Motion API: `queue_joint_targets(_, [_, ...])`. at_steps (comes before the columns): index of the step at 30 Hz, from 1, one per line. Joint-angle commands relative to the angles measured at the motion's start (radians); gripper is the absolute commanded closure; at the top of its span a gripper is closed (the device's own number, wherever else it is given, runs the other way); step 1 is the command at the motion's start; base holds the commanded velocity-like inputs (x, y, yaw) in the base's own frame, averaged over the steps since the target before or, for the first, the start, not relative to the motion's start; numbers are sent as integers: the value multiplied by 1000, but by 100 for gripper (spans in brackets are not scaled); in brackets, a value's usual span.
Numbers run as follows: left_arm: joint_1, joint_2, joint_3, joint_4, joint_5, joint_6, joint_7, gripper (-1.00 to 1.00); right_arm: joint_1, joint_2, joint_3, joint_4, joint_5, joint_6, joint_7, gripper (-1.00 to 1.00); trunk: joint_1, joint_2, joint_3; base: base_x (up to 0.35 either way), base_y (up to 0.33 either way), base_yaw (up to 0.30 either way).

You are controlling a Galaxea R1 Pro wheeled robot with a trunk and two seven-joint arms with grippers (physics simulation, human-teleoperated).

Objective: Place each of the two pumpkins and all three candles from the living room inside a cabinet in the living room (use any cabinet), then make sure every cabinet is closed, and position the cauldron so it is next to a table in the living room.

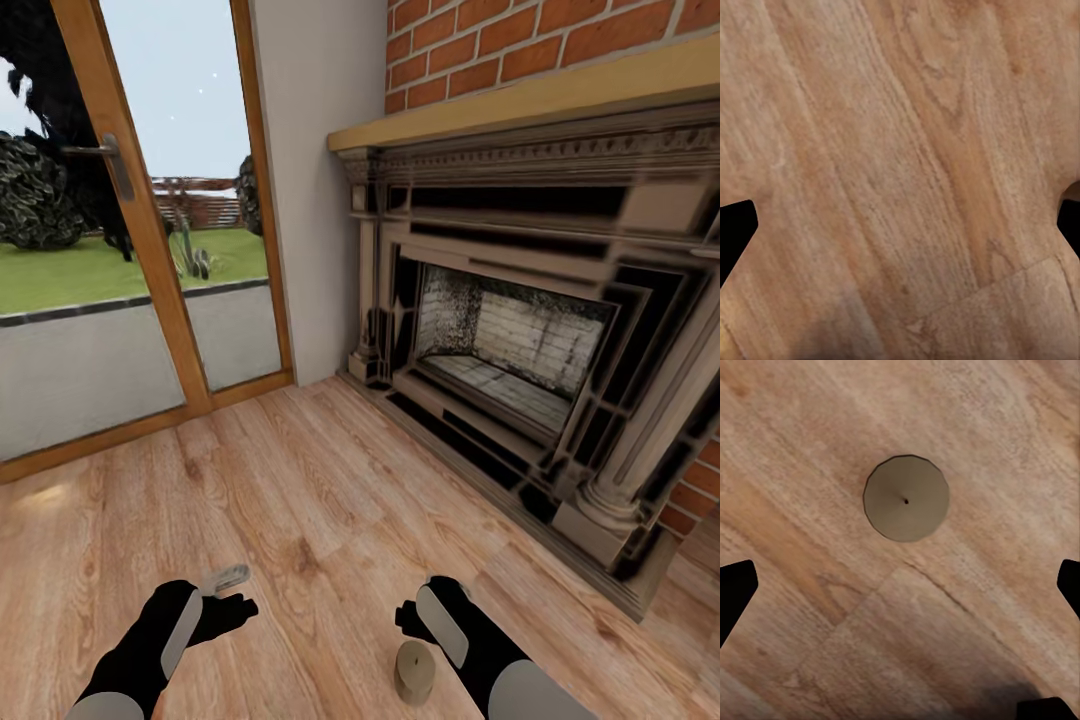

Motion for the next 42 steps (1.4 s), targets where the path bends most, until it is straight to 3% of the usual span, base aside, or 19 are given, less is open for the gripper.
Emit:
queue_joint_targets(1, [0,0,0,0,0,0,0,-100,0,0,0,2,0,0,0,-100,4,-7,-3,0,0,0])
queue_joint_targets(30, [0,-6,-3,0,-1,3,5,-100,0,0,-9,65,0,-2,0,-100,115,-210,-94,0,0,0])
queue_joint_targets(42, [0,-6,-3,0,-1,3,5,-100,0,0,1,67,3,-55,2,-100,120,-213,-140,0,0,0])
